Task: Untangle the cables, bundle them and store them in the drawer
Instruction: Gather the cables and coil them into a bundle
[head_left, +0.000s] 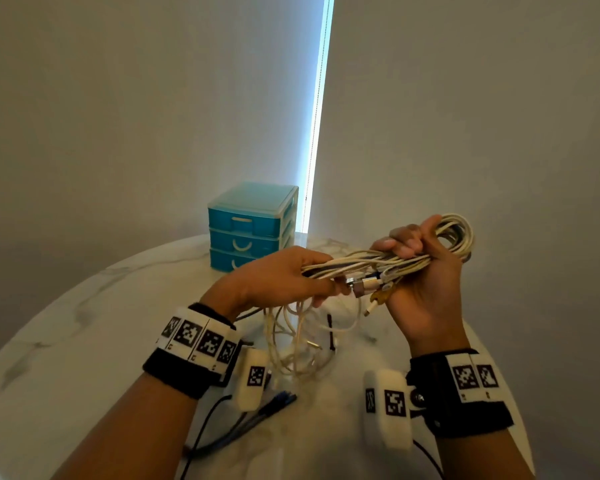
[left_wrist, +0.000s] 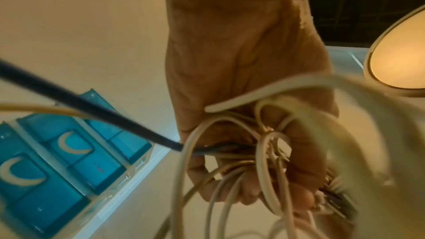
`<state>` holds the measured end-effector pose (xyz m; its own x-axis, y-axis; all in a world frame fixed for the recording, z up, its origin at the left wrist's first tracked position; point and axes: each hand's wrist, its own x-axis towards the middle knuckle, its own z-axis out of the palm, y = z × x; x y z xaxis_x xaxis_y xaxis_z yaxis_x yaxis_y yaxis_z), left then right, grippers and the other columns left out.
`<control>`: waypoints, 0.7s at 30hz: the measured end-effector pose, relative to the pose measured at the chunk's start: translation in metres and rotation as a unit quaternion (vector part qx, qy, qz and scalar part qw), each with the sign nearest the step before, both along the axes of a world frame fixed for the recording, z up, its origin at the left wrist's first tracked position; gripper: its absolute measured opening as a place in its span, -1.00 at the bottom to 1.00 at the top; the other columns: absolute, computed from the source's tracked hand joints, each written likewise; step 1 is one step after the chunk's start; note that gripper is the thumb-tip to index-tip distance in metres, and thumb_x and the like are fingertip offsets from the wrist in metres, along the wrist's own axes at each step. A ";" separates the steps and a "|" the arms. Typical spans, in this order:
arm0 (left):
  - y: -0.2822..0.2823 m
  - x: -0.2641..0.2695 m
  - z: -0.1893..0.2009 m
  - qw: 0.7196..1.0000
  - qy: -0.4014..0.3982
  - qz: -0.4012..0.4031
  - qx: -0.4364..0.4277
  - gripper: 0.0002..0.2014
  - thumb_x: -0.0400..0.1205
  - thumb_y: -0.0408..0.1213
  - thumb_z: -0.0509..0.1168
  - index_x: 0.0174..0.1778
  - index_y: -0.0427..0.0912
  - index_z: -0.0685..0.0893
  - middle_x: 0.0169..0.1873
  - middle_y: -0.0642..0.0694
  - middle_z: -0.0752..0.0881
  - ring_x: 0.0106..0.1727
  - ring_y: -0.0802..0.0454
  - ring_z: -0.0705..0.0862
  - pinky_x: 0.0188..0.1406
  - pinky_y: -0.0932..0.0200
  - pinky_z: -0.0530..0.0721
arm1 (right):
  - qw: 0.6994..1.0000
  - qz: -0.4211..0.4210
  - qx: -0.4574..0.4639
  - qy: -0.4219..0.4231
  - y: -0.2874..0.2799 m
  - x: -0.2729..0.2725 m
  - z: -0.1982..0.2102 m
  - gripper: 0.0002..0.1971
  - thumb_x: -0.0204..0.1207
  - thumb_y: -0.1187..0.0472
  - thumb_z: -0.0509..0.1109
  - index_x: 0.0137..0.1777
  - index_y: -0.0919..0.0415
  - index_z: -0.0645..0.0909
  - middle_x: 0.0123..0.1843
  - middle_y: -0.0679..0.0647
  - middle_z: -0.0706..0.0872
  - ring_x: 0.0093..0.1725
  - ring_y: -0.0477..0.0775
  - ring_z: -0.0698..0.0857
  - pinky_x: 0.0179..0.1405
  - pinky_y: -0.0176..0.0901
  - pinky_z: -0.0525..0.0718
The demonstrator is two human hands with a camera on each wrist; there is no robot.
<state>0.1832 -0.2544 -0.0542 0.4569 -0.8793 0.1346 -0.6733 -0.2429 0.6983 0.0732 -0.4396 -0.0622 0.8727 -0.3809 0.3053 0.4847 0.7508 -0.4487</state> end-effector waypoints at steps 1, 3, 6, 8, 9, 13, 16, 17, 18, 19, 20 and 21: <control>0.001 0.004 -0.002 1.000 -0.010 0.011 0.002 -0.88 0.77 -0.01 0.43 0.17 0.19 0.83 -0.21 0.15 0.83 -0.19 0.23 0.76 -0.09 0.33 0.65 | 1.000 -0.015 -0.001 0.012 -0.002 0.001 -0.002 -0.58 0.87 -0.09 0.28 -0.20 0.11 0.46 -0.34 -0.06 0.47 -0.36 -0.11 0.50 -0.03 -0.18 0.70; 0.004 0.011 -0.005 1.000 -0.002 0.026 -0.002 -0.81 0.73 -0.03 0.49 0.26 0.20 0.81 -0.05 0.23 0.85 -0.01 0.33 0.80 0.06 0.34 0.67 | 0.999 -0.044 -0.007 0.030 -0.006 0.003 -0.004 -0.61 0.84 -0.08 0.31 -0.18 0.11 0.48 -0.33 -0.05 0.47 -0.35 -0.09 0.52 -0.02 -0.15 0.73; 0.015 0.019 -0.006 0.998 0.016 0.053 -0.033 -0.63 0.60 0.02 0.62 0.32 0.22 0.76 0.10 0.25 0.84 0.14 0.31 0.79 0.27 0.18 0.74 | 0.998 -0.057 0.003 0.029 -0.011 0.004 -0.006 -0.66 0.81 -0.04 0.34 -0.18 0.11 0.50 -0.31 -0.04 0.51 -0.33 -0.07 0.56 0.00 -0.12 0.76; 0.020 0.021 -0.005 0.996 0.034 0.067 -0.057 -0.63 0.55 0.16 0.60 0.25 0.25 0.79 0.09 0.26 0.84 0.14 0.26 0.80 0.23 0.19 0.76 | 0.998 -0.058 0.008 0.022 -0.013 0.004 -0.006 -0.65 0.81 -0.03 0.34 -0.19 0.11 0.49 -0.30 -0.04 0.50 -0.33 -0.07 0.56 0.00 -0.13 0.75; 0.021 0.021 -0.005 0.994 0.044 0.074 -0.070 -0.66 0.55 0.24 0.55 0.19 0.25 0.81 0.07 0.25 0.84 0.14 0.23 0.81 0.22 0.17 0.77 | 0.998 -0.060 0.004 0.021 -0.012 0.004 -0.006 -0.65 0.83 -0.03 0.33 -0.19 0.11 0.49 -0.30 -0.04 0.50 -0.34 -0.07 0.56 -0.01 -0.13 0.75; 0.018 0.022 -0.008 0.988 0.032 0.096 -0.115 -0.74 0.65 0.26 0.43 0.10 0.23 0.82 0.07 0.11 0.85 0.11 0.08 0.85 0.20 0.01 0.88 | 0.997 -0.076 -0.009 0.011 -0.013 0.002 -0.004 -0.61 0.86 -0.06 0.29 -0.19 0.11 0.49 -0.31 -0.04 0.49 -0.35 -0.08 0.55 -0.03 -0.13 0.75; 0.016 0.025 -0.013 0.992 -0.017 0.078 -0.101 -0.84 0.66 0.09 0.52 0.13 0.27 0.79 0.16 0.25 0.81 0.20 0.26 0.78 0.28 0.14 0.81 | 0.997 -0.078 0.009 -0.006 -0.018 0.001 -0.005 -0.61 0.87 -0.03 0.29 -0.21 0.10 0.49 -0.31 -0.04 0.49 -0.36 -0.08 0.54 -0.07 -0.15 0.74; 0.015 0.025 -0.015 0.993 -0.038 0.073 -0.083 -0.83 0.66 0.11 0.51 0.13 0.26 0.81 0.17 0.27 0.80 0.24 0.30 0.74 0.33 0.19 0.75 | 0.997 -0.077 0.019 -0.011 -0.020 0.001 -0.005 -0.61 0.88 -0.01 0.29 -0.21 0.10 0.50 -0.31 -0.05 0.50 -0.36 -0.08 0.54 -0.08 -0.15 0.73; 0.013 0.024 -0.015 0.994 -0.057 0.069 -0.067 -0.81 0.65 0.14 0.49 0.13 0.25 0.83 0.19 0.28 0.77 0.26 0.30 0.72 0.34 0.23 0.71 | 0.997 -0.077 0.026 -0.014 -0.021 0.000 -0.005 -0.60 0.88 0.00 0.29 -0.23 0.11 0.51 -0.32 -0.05 0.50 -0.37 -0.08 0.55 -0.09 -0.16 0.73; 0.012 0.022 -0.015 0.994 -0.070 0.068 -0.057 -0.79 0.64 0.16 0.49 0.13 0.23 0.84 0.22 0.29 0.74 0.26 0.28 0.71 0.30 0.26 0.69 | 0.996 -0.077 0.031 -0.015 -0.021 0.000 -0.005 -0.59 0.89 0.01 0.28 -0.24 0.11 0.54 -0.32 -0.04 0.51 -0.37 -0.09 0.55 -0.10 -0.16 0.73; 0.009 0.020 -0.013 0.993 -0.079 0.073 -0.055 -0.78 0.64 0.15 0.50 0.12 0.20 0.85 0.24 0.28 0.70 0.24 0.25 0.71 0.23 0.29 0.72 | 0.996 -0.080 0.034 -0.017 -0.021 -0.001 -0.004 -0.56 0.90 0.04 0.26 -0.28 0.11 0.60 -0.33 -0.04 0.52 -0.38 -0.09 0.55 -0.11 -0.17 0.73; 0.007 0.019 -0.012 0.992 -0.083 0.080 -0.061 -0.81 0.64 0.10 0.52 0.10 0.16 0.84 0.24 0.26 0.68 0.20 0.23 0.72 0.16 0.31 0.76 | 0.996 -0.084 0.036 -0.019 -0.020 -0.002 -0.003 -0.52 0.90 0.07 0.24 -0.31 0.10 0.65 -0.33 -0.05 0.53 -0.38 -0.09 0.56 -0.12 -0.17 0.73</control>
